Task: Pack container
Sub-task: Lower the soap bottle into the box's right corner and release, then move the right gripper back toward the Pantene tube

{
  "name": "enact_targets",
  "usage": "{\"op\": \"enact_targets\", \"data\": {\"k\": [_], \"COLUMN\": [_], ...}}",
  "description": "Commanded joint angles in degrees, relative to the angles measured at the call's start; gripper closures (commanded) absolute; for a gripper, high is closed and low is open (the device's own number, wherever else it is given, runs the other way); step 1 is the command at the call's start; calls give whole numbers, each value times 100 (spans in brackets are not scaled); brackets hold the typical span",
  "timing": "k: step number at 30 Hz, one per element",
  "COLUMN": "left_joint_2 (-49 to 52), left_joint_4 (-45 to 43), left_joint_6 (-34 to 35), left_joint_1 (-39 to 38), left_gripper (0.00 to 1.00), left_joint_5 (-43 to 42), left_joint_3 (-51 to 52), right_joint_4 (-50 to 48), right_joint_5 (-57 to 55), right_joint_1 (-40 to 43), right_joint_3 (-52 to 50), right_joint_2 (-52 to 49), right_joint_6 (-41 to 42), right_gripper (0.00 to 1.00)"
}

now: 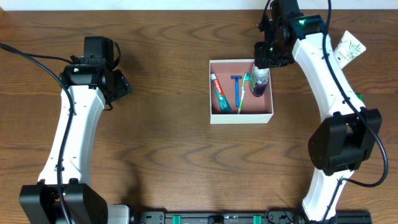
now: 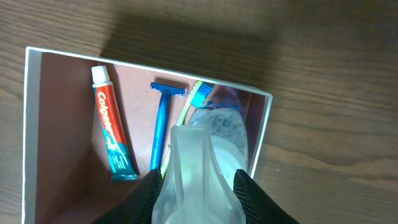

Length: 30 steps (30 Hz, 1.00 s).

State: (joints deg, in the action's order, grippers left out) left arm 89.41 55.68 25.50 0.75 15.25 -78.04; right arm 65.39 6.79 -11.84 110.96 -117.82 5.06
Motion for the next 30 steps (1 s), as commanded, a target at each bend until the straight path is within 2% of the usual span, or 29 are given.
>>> {"op": "enact_targets", "data": {"k": [1, 12, 21, 27, 30], "left_joint_2": [24, 24, 24, 24, 24], "left_joint_4": [20, 20, 20, 22, 22], "left_joint_6": [13, 13, 13, 13, 13], "left_joint_1": [24, 24, 24, 24, 24], "left_gripper": [2, 2, 2, 2, 2], "left_joint_5": [70, 70, 70, 70, 70], "left_joint_3": [37, 37, 37, 37, 37], "right_joint_4": [-28, -24, -26, 55, 223], "right_joint_5": [-37, -57, -57, -59, -59], "right_joint_1": [-61, -61, -55, -9, 76], "right_joint_3": [140, 131, 280, 682, 911], "right_joint_2": [48, 48, 170, 555, 844], "right_joint_6": [72, 70, 68, 44, 44], "right_gripper": [62, 54, 37, 28, 20]}}
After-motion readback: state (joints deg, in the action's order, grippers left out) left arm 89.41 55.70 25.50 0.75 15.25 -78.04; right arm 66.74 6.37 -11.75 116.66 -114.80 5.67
